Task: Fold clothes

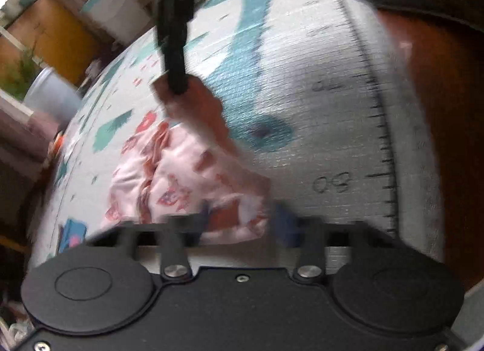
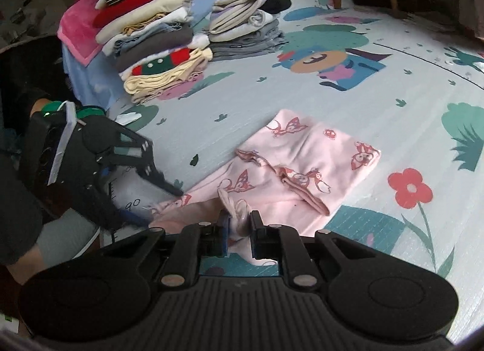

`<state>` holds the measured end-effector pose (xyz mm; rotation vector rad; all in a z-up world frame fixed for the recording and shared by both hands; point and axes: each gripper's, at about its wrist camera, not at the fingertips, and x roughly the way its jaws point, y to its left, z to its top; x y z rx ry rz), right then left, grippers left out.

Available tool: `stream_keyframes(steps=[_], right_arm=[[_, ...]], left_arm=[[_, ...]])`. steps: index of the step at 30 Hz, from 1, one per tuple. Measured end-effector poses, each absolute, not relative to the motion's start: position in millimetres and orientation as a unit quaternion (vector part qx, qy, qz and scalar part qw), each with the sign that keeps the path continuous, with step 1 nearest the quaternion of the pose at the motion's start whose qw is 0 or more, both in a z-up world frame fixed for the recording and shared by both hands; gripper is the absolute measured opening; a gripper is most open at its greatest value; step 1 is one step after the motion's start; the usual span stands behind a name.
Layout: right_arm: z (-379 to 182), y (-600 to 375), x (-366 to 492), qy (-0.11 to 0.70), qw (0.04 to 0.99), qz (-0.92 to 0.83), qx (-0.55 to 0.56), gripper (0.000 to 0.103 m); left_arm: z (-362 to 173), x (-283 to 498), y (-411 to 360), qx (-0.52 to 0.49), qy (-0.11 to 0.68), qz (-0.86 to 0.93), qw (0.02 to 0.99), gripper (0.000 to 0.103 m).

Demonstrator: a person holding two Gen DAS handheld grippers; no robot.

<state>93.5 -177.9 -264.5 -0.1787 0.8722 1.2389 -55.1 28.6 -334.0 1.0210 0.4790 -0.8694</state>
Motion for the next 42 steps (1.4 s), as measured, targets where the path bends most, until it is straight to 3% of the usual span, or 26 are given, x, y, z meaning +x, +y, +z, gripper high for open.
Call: stream_keyframes(steps=[5,14,26,30,31,39,42], right_arm=[[-252.9,-176.3,97.6,0.380,0.708,0.588,-0.098,0.016],[-228.2,-164.0,176.1,0.377,0.726,0.567,-0.093,0.016],[-292.7,-151.2,274.0,0.487,0.739,0.464,0.046,0.016],[-301.1,-162.3,274.3,0.489,0.758,0.422,0.088,0.027],[-296.0,-166.5,268.9,0.473,0.769,0.422,0.080,0.035],[-266.1,-156.3,181.1,0.369,0.771,0.512,-0.080,0.033],[-288.9,-138.8,170.7,0.393,0.763,0.501,-0.112,0.033]], left_arm=[[-301.7,-30.1,40.8,0.412,0.242,-0.402,0.781,0.011],[-246.6,91.5,103.7,0.161,0.342,-0.406,0.832,0.010],[-307.1,213.0,145.4,-0.081,0.485,-0.366,0.790,0.009],[-327.4,223.7,153.6,-0.150,0.527,-0.329,0.769,0.008],[-329.9,222.5,157.1,-0.171,0.530,-0.320,0.766,0.008],[-334.1,202.5,171.3,-0.249,0.516,-0.286,0.768,0.007],[-339.3,198.7,171.9,-0.262,0.516,-0.272,0.769,0.007]])
